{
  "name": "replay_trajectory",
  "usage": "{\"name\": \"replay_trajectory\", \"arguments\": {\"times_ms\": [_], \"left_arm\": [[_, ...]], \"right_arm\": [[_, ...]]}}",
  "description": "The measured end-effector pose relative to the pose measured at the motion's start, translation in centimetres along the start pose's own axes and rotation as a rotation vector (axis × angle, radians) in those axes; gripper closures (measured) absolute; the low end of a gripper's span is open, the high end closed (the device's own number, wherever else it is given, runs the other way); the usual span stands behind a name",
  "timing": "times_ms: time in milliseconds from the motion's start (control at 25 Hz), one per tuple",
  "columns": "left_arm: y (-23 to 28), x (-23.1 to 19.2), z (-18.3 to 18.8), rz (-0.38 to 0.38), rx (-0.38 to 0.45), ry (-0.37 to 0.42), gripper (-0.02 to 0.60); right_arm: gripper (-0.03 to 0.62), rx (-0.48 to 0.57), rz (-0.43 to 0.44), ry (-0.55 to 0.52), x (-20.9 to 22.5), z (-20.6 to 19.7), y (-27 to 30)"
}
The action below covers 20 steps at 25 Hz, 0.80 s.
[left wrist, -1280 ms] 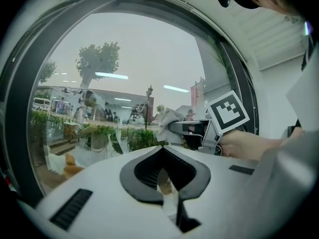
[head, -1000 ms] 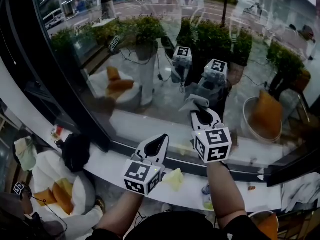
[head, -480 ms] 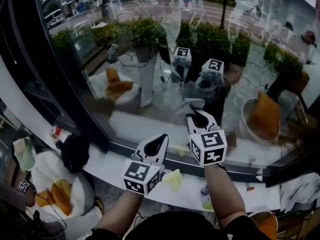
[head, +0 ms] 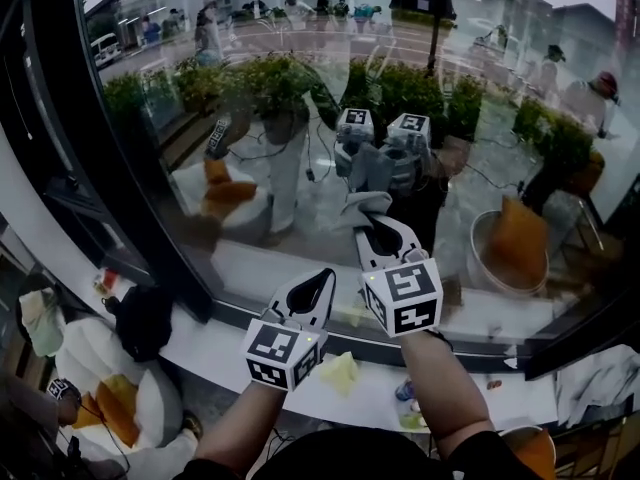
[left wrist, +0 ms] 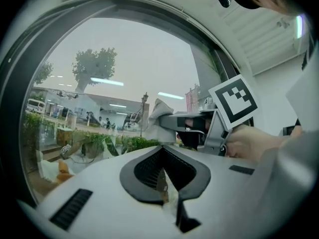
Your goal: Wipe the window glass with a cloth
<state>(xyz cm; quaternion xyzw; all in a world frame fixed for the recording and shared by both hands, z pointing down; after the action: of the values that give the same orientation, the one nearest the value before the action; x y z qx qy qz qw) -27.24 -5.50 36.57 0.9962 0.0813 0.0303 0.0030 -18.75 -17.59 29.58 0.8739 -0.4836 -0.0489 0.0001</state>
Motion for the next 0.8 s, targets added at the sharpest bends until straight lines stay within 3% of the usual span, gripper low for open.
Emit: {"name": "replay_trajectory", "arguments": {"times_ms": [320, 560, 800], "left_arm": [[2.1, 0.7, 2.9, -0.073, 0.06, 0.028, 0.574], [3.7, 2.8, 2.6, -0.149, 0.067, 0.021, 0.574], [4.7, 4.6, 1.8, -0.173, 0.062, 0.021, 0.574]], "right_arm": [[0.555, 0.013, -0.084, 0.012, 3.0, 3.0, -1.2], [0.555, -0.004, -0.146, 0.036, 5.1, 2.6, -2.4], [0.555, -0.007, -0.181, 0.071, 7.8, 1.5, -3.1]]}}
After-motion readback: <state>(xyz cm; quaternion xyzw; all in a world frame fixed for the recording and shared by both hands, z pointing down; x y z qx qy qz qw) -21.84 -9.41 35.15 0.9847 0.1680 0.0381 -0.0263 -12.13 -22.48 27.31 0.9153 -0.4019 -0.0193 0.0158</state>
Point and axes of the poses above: the fingertips, and each gripper's own axes: y forward along the fingers, x to its right, z out of its top, the point moved 8 cm from there along -y, backward along the fingers, and after that the axes turned 7 degrees about y, right-handed, at the moved point
